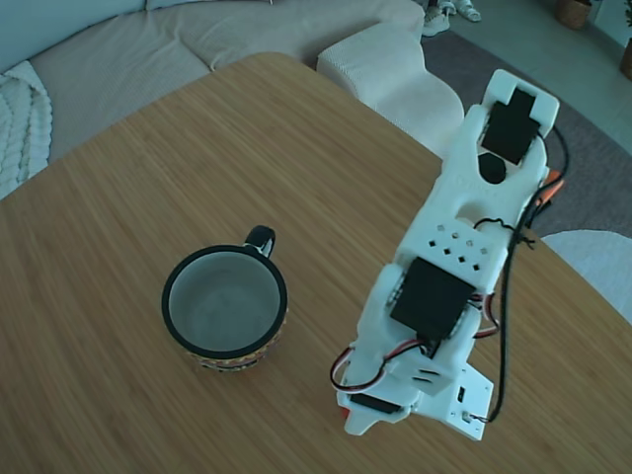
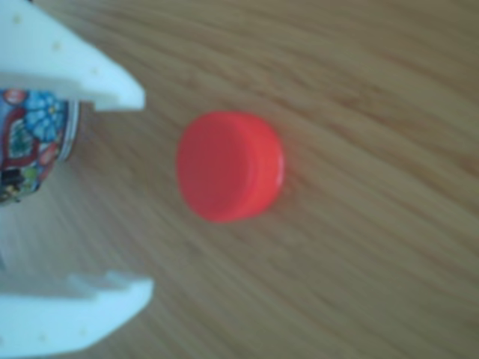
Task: Grasp a red cap and put it in the cup.
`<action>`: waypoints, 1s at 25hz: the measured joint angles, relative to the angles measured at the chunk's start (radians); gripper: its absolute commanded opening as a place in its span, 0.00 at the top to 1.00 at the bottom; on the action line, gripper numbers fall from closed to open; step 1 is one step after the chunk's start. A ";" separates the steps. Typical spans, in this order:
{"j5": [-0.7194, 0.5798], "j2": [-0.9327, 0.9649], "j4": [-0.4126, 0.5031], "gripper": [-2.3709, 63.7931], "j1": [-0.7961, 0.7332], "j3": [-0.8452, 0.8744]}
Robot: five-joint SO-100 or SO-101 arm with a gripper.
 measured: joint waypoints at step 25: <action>0.000 -0.084 -0.029 0.58 0.034 -0.018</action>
